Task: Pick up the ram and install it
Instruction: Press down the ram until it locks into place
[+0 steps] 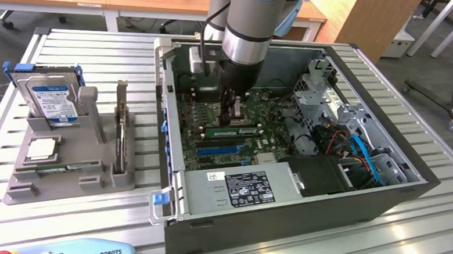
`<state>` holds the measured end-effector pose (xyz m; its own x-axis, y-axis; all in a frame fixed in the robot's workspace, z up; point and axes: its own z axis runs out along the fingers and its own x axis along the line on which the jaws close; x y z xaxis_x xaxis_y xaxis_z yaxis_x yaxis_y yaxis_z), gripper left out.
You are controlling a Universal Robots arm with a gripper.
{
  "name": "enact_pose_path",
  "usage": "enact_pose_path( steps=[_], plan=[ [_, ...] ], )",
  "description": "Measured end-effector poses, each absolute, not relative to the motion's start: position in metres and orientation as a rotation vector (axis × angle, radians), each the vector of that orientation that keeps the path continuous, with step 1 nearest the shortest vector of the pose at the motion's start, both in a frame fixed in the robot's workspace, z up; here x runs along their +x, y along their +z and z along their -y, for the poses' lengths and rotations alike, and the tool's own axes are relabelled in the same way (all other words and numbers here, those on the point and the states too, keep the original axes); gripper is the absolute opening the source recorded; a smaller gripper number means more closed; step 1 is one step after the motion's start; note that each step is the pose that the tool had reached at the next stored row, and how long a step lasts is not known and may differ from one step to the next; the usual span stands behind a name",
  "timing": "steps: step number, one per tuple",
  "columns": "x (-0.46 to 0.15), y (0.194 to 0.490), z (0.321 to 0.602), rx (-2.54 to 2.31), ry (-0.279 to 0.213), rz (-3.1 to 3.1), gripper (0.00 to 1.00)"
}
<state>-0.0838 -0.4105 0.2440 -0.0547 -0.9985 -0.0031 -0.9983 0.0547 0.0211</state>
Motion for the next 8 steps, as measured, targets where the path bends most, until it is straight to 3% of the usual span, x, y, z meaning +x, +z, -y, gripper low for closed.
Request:
enact_pose_path(
  steps=[8],
  plan=[
    [-0.0838,0.2427,0.4105,2.152,-0.027,2.272,0.1]
  ],
)
